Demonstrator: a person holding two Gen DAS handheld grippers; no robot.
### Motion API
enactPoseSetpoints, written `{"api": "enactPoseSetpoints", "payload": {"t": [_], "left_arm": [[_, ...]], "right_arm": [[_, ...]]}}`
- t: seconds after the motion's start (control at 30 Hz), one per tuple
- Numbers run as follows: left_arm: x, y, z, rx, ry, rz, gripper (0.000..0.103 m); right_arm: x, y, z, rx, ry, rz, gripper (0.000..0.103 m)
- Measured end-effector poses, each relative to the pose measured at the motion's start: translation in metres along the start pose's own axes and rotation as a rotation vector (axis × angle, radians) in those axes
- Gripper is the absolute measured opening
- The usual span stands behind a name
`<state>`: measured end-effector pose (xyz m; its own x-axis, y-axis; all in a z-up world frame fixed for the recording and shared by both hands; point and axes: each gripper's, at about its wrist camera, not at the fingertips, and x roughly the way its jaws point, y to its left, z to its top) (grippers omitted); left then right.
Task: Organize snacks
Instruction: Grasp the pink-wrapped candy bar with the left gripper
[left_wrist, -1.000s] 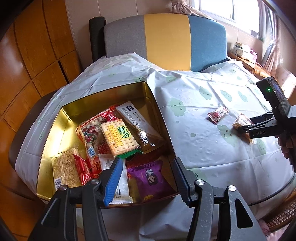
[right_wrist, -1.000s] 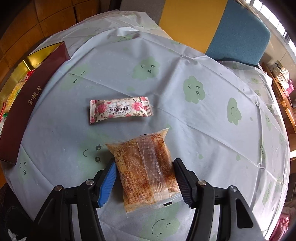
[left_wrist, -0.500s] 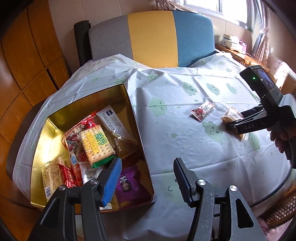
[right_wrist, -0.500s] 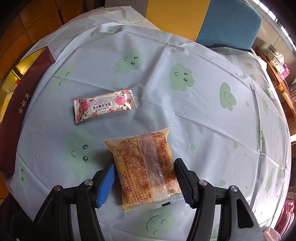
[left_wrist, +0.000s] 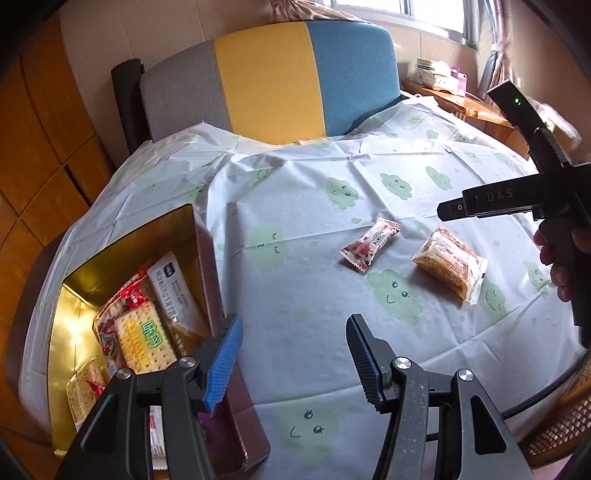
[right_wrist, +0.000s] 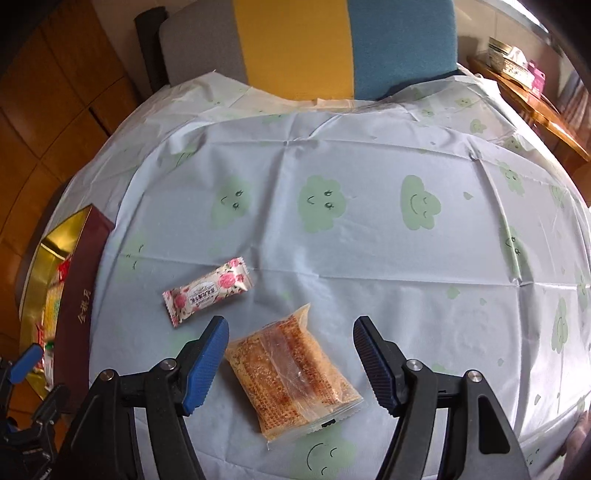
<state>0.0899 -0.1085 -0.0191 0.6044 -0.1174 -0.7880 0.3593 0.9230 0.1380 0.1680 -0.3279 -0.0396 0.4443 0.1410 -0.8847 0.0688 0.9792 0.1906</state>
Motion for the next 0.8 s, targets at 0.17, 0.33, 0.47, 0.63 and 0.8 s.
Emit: {"api": "enactPoseSetpoints", "payload": {"t": [0.17,0.33,0.47,0.63,0.8], "left_arm": [[0.031,-0.024,0.025,0.066,0.044,-0.072,0.059],[0.065,-0.046,0.047,0.114,0.082,-0.106,0.059],[0.093,-0.062,0.056,0.170,0.114,-0.125,0.059],[0.118,-0.072,0.064,0.187,0.125,-0.154,0.061],[0.129,-0.070,0.074,0.127,0.123,-0.193,0.058]], "right_arm": [[-0.002,-0.023,0.005,0.123,-0.001,-0.043,0.071],[-0.006,-0.030,0.007,0.154,-0.014,-0.042,0.071],[-0.008,-0.030,0.007,0.155,-0.020,-0.030,0.071],[-0.008,-0.033,0.009,0.167,-0.021,-0.016,0.071],[-0.009,-0.034,0.011,0.172,-0.027,0.005,0.071]]}}
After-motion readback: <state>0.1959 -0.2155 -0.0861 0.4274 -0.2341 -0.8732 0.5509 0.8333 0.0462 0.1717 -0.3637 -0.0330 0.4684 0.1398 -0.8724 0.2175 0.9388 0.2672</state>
